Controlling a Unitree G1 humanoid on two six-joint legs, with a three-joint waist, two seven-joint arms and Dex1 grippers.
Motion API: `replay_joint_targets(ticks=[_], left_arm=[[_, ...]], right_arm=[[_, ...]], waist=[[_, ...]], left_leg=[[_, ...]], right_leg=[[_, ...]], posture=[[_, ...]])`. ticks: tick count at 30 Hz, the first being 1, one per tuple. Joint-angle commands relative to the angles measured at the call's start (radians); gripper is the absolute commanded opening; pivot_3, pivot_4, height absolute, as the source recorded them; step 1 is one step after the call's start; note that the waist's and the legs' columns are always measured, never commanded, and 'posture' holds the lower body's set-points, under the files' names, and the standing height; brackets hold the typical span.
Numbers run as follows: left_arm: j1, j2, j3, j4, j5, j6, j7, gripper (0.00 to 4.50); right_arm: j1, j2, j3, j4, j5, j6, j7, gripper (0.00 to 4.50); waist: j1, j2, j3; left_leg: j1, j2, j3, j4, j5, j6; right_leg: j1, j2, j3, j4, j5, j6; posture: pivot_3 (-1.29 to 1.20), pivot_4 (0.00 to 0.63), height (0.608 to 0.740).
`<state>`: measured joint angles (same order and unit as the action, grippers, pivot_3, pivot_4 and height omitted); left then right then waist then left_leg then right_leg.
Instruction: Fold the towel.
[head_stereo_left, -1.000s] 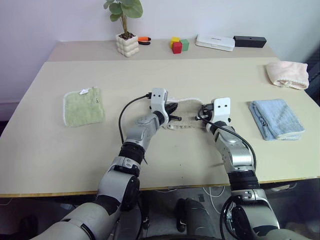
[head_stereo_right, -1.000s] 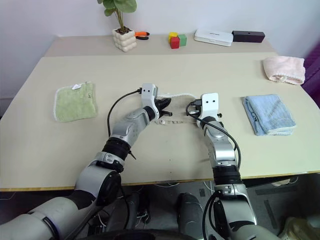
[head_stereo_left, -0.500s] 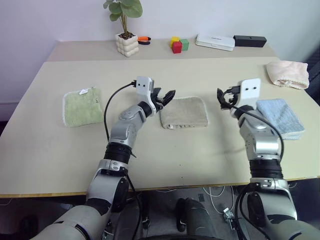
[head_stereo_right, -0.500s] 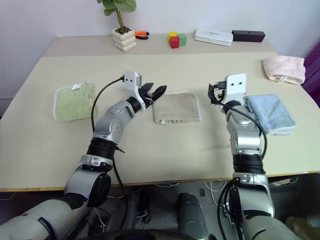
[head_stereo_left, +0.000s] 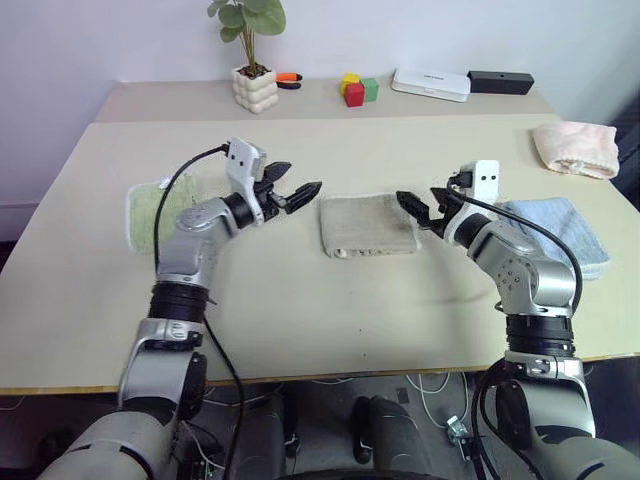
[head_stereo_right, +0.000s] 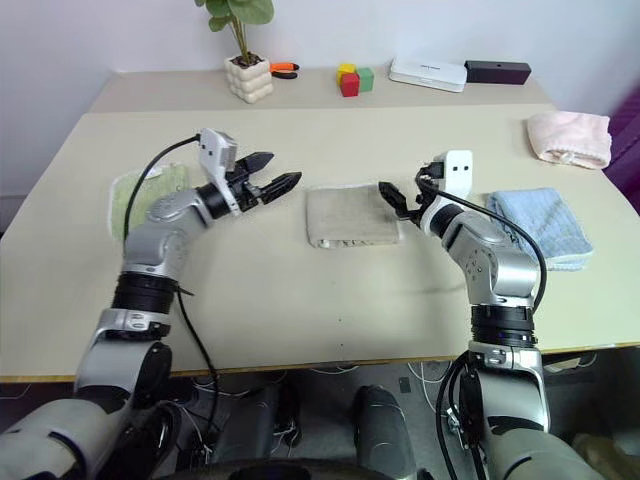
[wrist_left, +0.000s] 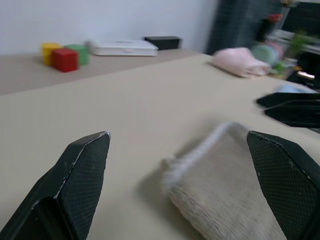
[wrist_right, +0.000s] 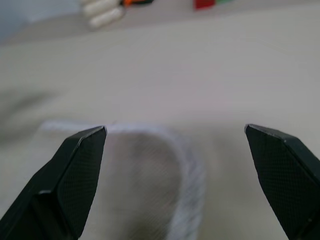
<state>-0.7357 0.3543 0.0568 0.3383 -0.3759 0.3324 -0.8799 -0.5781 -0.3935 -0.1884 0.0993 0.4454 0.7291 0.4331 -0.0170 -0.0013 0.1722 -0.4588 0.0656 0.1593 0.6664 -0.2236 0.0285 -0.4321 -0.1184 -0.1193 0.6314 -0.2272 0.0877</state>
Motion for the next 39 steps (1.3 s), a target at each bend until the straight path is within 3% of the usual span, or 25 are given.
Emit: replay_joint_targets(ticks=[1, 11, 19, 22, 29, 39], left_arm=[[0.037, 0.081, 0.029, -0.104, -0.081, 0.009, -0.158, 4.46], [0.146, 0.204, 0.062, -0.221, -0.138, -0.024, -0.297, 4.46], [0.207, 0.236, 0.067, -0.291, -0.175, -0.009, -0.316, 4.46], [0.206, 0.229, 0.066, -0.3, -0.18, -0.005, -0.298, 4.5], [0.206, 0.217, 0.059, -0.301, -0.173, -0.013, -0.267, 4.5], [0.11, 0.142, 0.016, -0.167, -0.144, -0.081, -0.298, 4.5]], right_arm=[[-0.008, -0.037, 0.007, -0.029, 0.0, 0.032, 0.018, 4.5], [-0.032, -0.04, 0.029, 0.037, -0.015, 0.094, 0.02, 4.5], [-0.076, -0.007, 0.033, 0.12, 0.007, 0.187, 0.045, 4.5], [-0.095, 0.01, 0.024, 0.145, 0.033, 0.229, 0.061, 3.69], [-0.122, 0.032, -0.022, 0.153, 0.085, 0.266, 0.067, 0.03], [-0.135, 0.045, -0.31, 0.064, 0.259, 0.348, -0.098, 0.03]], waist=[[0.0, 0.0, 0.0], [0.002, 0.0, 0.0], [0.003, 0.0, 0.0], [0.002, 0.0, 0.0], [0.002, 0.0, 0.0], [0.005, 0.0, 0.0]], left_leg=[[0.0, 0.0, 0.0, 0.0, 0.0, 0.0], [0.0, 0.0, 0.0, 0.0, 0.0, 0.0], [0.0, 0.0, 0.0, 0.0, 0.0, 0.0], [0.0, 0.0, 0.0, 0.0, 0.0, 0.0], [0.0, 0.0, 0.0, 0.0, 0.0, 0.0], [0.0, 0.0, 0.001, 0.0, 0.0, 0.0]], right_leg=[[0.0, 0.0, 0.0, 0.0, 0.0, 0.0], [0.0, 0.0, 0.0, 0.0, 0.0, 0.0], [0.0, 0.0, 0.0, 0.0, 0.0, 0.0], [0.0, 0.0, 0.0, 0.0, 0.0, 0.0], [0.0, 0.0, 0.0, 0.0, 0.0, 0.0], [0.0, 0.0, 0.0, 0.0, 0.0, 0.0]], posture=[[0.0, 0.15, 0.74], [0.0, 0.15, 0.74], [0.0, 0.15, 0.74], [0.0, 0.15, 0.74], [0.0, 0.15, 0.74], [0.0, 0.15, 0.74]])
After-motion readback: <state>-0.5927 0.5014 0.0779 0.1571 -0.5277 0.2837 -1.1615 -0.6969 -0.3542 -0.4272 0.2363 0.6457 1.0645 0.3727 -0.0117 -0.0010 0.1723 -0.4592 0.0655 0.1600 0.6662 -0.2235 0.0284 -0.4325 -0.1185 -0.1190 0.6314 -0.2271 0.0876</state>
